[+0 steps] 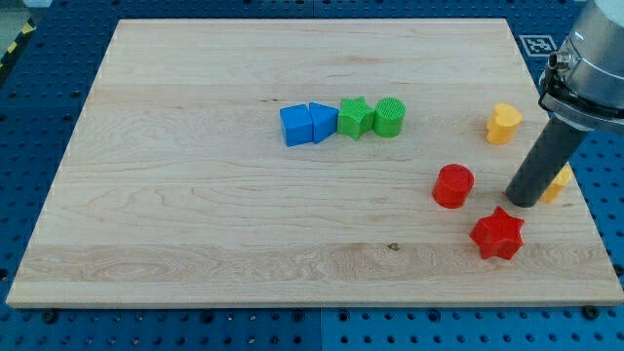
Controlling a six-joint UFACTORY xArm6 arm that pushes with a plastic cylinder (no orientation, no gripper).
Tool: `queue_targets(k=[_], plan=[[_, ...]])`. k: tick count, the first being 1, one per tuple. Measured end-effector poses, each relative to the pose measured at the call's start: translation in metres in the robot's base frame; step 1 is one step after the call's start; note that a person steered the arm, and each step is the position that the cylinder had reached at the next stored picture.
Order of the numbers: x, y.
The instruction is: Locate the red star vertically below the red circle
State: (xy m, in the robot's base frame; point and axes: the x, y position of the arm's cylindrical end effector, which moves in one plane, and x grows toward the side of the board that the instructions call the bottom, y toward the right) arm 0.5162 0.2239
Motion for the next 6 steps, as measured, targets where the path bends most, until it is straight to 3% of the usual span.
queue_targets(k=[2,6], plan=[[0.034,0.009],[0.059,-0.002]])
